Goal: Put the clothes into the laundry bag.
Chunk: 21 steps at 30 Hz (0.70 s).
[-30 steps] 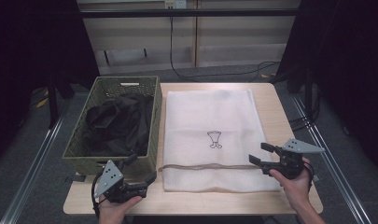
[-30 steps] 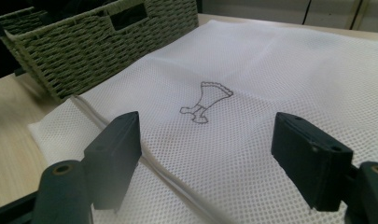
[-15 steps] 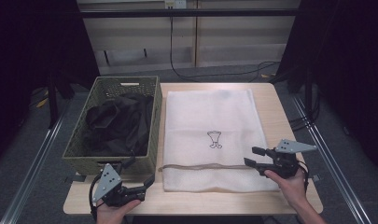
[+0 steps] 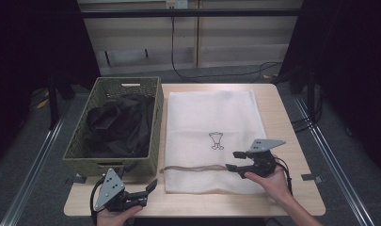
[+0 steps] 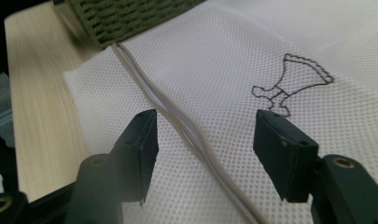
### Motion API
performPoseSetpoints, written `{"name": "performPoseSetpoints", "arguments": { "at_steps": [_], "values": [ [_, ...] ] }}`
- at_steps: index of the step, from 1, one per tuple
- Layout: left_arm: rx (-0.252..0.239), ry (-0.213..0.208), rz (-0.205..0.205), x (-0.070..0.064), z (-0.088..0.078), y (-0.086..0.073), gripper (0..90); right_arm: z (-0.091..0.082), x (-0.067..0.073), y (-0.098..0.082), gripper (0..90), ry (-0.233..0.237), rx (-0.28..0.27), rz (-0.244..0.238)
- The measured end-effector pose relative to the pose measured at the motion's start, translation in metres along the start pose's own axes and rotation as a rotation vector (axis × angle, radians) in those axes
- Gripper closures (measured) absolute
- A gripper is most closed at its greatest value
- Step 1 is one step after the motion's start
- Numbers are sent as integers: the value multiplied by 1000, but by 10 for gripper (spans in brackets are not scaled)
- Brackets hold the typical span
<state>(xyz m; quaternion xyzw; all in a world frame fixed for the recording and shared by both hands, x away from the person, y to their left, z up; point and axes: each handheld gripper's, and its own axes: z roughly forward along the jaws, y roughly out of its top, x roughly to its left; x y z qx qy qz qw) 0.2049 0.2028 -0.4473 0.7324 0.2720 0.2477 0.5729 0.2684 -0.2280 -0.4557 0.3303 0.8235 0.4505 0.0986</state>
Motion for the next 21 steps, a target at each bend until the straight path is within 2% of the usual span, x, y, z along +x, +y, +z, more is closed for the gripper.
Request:
{"name": "performPoseSetpoints", "arguments": {
  "at_steps": [1, 2, 3, 4, 5, 7, 8, 9, 10, 11, 12, 17, 18, 19, 20, 21],
  "values": [
    [0, 12, -1, -1, 0, 0, 146, 6, 1, 2, 413, -3, 22, -17],
    [-7, 4, -2, -1, 0, 0, 145, 17, 3, 6, 428, -30, 73, -43],
    [-10, 2, -1, -2, 0, 1, 145, 17, 3, 6, 428, -30, 73, -43],
    [-9, 3, 11, -2, 0, 1, 146, 27, 4, 9, 443, -21, 108, -55],
    [-9, 3, 11, -2, 0, 1, 145, 27, 4, 9, 443, -21, 108, -55],
    [-11, -10, 5, -3, 1, 1, 145, 38, 5, 10, 451, -29, 144, -69],
    [-6, -5, 8, -3, 0, 1, 145, 49, 5, 9, 461, -19, 178, -78],
    [0, -7, 11, -3, -1, 1, 145, 49, 5, 9, 461, -19, 178, -78],
    [2, -12, 29, -3, -2, 1, 145, 59, 6, 4, 486, -35, 206, -87],
    [2, -12, 29, -3, -2, 1, 145, 59, 6, 4, 486, -35, 206, -87],
    [-6, -24, 31, -3, -2, 1, 145, 67, 6, 1, 537, -55, 232, -91],
    [-4, -39, 35, -3, -2, 1, 145, 71, 4, 0, 582, -53, 228, -72],
    [-2, -31, 34, -4, -2, 1, 145, 72, 4, 1, 620, -60, 240, -72],
    [-2, -31, 34, -4, -2, 1, 145, 72, 4, 1, 620, -60, 240, -72],
    [-5, -29, 28, -4, -1, 1, 145, 72, 3, 4, 666, -41, 259, -54],
    [-5, -29, 28, -4, -1, 1, 145, 72, 3, 4, 666, -41, 259, -54]
  ]
}}
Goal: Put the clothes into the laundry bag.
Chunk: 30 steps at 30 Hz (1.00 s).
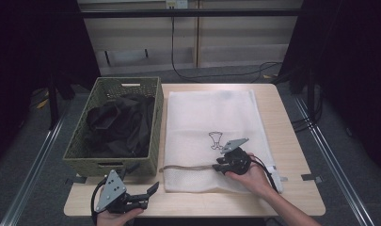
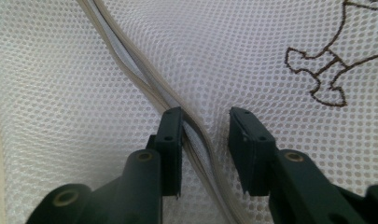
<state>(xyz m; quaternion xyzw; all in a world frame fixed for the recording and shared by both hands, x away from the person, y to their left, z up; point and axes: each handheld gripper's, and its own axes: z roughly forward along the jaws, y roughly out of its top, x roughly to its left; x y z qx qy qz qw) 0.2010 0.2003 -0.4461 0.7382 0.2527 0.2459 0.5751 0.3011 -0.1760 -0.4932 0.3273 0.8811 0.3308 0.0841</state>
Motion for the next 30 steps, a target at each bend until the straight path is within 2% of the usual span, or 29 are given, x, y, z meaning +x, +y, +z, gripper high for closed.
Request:
{"name": "performPoseSetpoints", "arguments": {
  "at_steps": [2, 5, 6, 7, 10, 12, 14, 15, 17, 19, 24, 25, 26, 27, 30],
  "values": [
    [3, 10, 2, 1, 1, 0, 145, 0, -2, 3, 689, 11, 20, 6],
    [5, 14, 7, 1, 1, 0, 145, 1, -9, 6, 744, 61, 36, 28],
    [9, 17, 8, 1, 1, 0, 145, 1, -10, 5, 752, 64, 28, 34],
    [3, 14, 7, 0, 1, 0, 145, 2, -14, 3, 768, 91, 6, 63],
    [7, 11, 0, 0, 2, 0, 145, 2, -18, 2, 786, 110, 1, 87],
    [9, 9, 1, 0, 2, 0, 145, 1, -20, 0, 819, 108, -45, 97],
    [10, 13, 6, 0, 1, 0, 145, 1, -20, 0, 850, 110, -36, 102],
    [9, 15, 1, 0, 1, 0, 145, 0, -20, 1, 859, 104, -64, 96],
    [11, 8, 0, 0, 2, -1, 145, -3, -20, 1, 862, 110, -67, 110],
    [5, -9, 3, -1, 2, 0, 145, -8, -21, 0, 868, 108, -104, 110],
    [4, -9, 14, -1, 0, 0, 145, -12, -22, 1, 875, 101, -142, 107],
    [1, -7, 4, -1, 1, 0, 145, -15, -21, 2, 878, 76, -170, 110],
    [2, -10, 3, 0, 1, 0, 145, -15, -21, 2, 878, 76, -170, 110],
    [2, -5, 3, 0, 1, 0, 145, -18, -21, 4, 879, 62, -194, 110],
    [2, -5, 3, 0, 0, 0, 146, -21, -21, 6, 880, 61, -212, 111]
  ]
}}
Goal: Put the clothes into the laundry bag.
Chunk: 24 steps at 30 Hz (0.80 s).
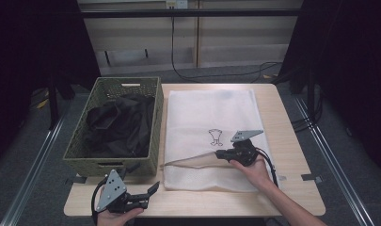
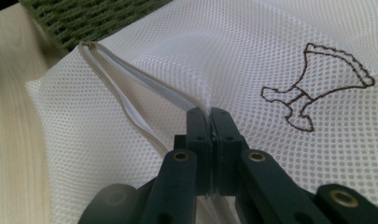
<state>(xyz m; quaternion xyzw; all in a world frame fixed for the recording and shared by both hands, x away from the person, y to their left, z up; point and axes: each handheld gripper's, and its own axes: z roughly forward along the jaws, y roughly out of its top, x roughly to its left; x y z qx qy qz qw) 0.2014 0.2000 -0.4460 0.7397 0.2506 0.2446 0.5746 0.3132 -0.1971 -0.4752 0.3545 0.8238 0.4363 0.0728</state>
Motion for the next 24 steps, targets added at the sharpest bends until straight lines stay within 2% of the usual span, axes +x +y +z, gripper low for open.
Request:
{"name": "performPoseSetpoints", "arguments": {
  "at_steps": [1, 9, 10, 11, 13, 16, 19, 24],
  "values": [
    [0, 1, -3, 0, 0, 0, 145, -3, 0, 3, 881, 0, -22, 3],
    [-7, 10, -9, 2, -2, 0, 146, -18, 1, 17, 882, -14, -91, -9],
    [-6, 7, -6, 2, -3, 0, 142, -20, 1, 19, 882, -15, -98, -5],
    [-26, -12, -3, 3, -3, 1, 138, -22, 0, 20, 882, -16, -112, -12],
    [-28, -13, -1, 2, -3, 1, 138, -25, 0, 24, 881, -19, -130, -7],
    [-25, -11, -21, 1, -2, 0, 138, -28, 0, 27, 881, -23, -148, -7],
    [-11, -28, -10, -1, -1, 1, 138, -30, -1, 32, 881, -19, -163, -5],
    [-22, 4, -16, 1, -2, 1, 126, -40, -4, 46, 882, -13, -218, 6]
  ]
}}
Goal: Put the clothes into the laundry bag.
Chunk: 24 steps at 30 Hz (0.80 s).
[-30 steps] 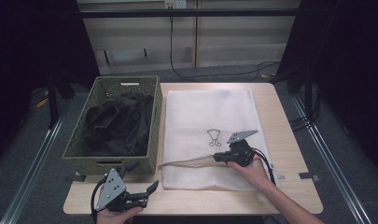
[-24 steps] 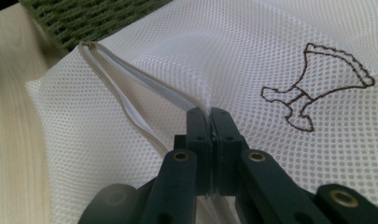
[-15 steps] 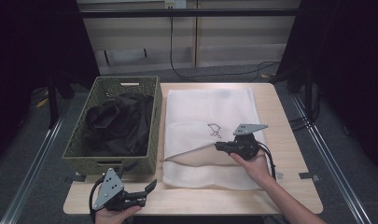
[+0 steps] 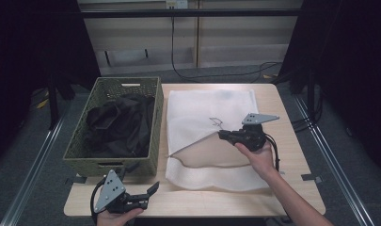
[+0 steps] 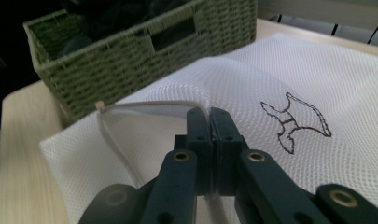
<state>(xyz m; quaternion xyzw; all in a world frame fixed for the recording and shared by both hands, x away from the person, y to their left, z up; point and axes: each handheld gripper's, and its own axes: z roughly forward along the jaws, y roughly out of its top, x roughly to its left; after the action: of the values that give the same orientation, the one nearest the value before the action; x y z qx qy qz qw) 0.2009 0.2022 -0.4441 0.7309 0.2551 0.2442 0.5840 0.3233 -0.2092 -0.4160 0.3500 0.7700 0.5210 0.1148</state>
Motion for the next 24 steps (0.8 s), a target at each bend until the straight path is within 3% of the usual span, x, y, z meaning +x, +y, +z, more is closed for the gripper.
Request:
{"name": "performPoseSetpoints", "arguments": {
  "at_steps": [3, 6, 7, 8, 9, 12, 15, 16, 17, 22, 24],
  "values": [
    [-4, 16, -28, 1, -1, 0, 121, -2, -2, 12, 882, -8, -32, -3],
    [-6, 22, -22, 2, -1, 1, 121, -3, -3, 18, 882, -16, -52, -8],
    [-7, 30, -31, 2, -1, 1, 120, -5, -4, 24, 882, -20, -94, -3],
    [-7, 30, -31, 2, -1, 1, 120, -5, -4, 24, 882, -20, -94, -3],
    [0, 33, -30, 3, -1, 2, 120, -6, -6, 28, 882, -20, -122, 6],
    [33, 41, -28, 8, 0, 6, 120, -6, -7, 29, 882, -13, -129, 6],
    [47, -9, -56, 18, -1, 15, 119, -4, -8, 25, 882, -15, -112, -1],
    [66, -21, -34, 21, -1, 18, 119, -4, -8, 25, 882, -15, -112, -1],
    [81, 4, -4, 25, -2, 23, 116, -4, -8, 24, 882, -9, -110, 1],
    [85, 12, -8, 53, -5, 41, 104, -2, -7, 21, 882, -8, -92, -2],
    [128, 23, -27, 67, -4, 47, 90, -2, -7, 20, 882, -10, -93, -2]
  ]
}}
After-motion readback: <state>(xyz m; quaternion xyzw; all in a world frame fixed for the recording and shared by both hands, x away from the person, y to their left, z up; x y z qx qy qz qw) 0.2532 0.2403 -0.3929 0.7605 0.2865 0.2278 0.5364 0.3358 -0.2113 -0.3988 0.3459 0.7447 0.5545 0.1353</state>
